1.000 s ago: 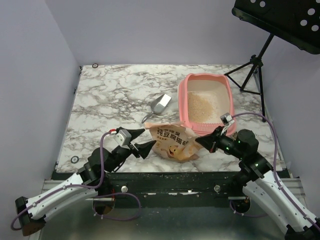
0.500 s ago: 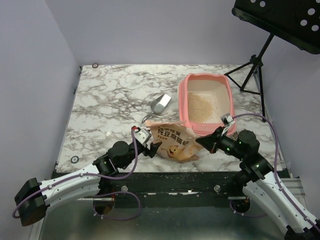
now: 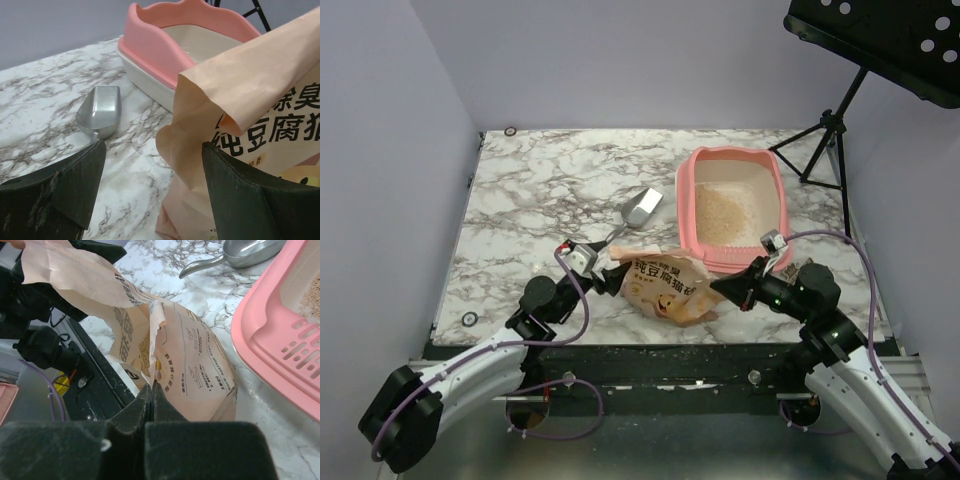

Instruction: Fill the litter box with clean litter

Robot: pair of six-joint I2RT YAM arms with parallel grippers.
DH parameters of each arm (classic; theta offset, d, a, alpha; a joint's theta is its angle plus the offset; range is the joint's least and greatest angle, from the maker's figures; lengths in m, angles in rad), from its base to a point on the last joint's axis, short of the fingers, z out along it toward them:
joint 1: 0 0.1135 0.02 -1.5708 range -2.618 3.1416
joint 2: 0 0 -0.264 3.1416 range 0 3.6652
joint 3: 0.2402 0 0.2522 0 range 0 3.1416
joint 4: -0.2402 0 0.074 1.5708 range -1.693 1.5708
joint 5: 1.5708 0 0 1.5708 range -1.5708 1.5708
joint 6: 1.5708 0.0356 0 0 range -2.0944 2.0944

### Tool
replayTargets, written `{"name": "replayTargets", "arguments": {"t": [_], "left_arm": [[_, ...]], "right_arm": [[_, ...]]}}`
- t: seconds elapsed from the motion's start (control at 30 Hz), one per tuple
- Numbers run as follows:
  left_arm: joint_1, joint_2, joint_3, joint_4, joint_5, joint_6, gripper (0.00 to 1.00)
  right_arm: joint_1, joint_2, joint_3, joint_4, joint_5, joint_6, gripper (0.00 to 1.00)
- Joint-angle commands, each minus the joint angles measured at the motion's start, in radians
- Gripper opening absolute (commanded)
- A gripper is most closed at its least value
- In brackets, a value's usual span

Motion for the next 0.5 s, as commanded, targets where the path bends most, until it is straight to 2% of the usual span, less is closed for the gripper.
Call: {"name": "replayTargets", "arguments": {"t": [0.0,0.17,0.47], "left_arm": [[0.065,0.125,0.017,0.238,0.313,-0.113,0.85],[0.114,0.262,0.058,0.397,0.508,-0.196,0.85],[0.199,0.461,0.067,0.698,0.689,-0.332,0.82]], "right_arm": [[-0.002,-0.012,-0.006,0.034,-0.071,0.0,0.0],[-0.002,-0.006,-0.009,0.039,-0.105,-0.011,0.0],[-0.002,-0.005,-0.032,0.042,-0.125,-0.026,0.0]]}}
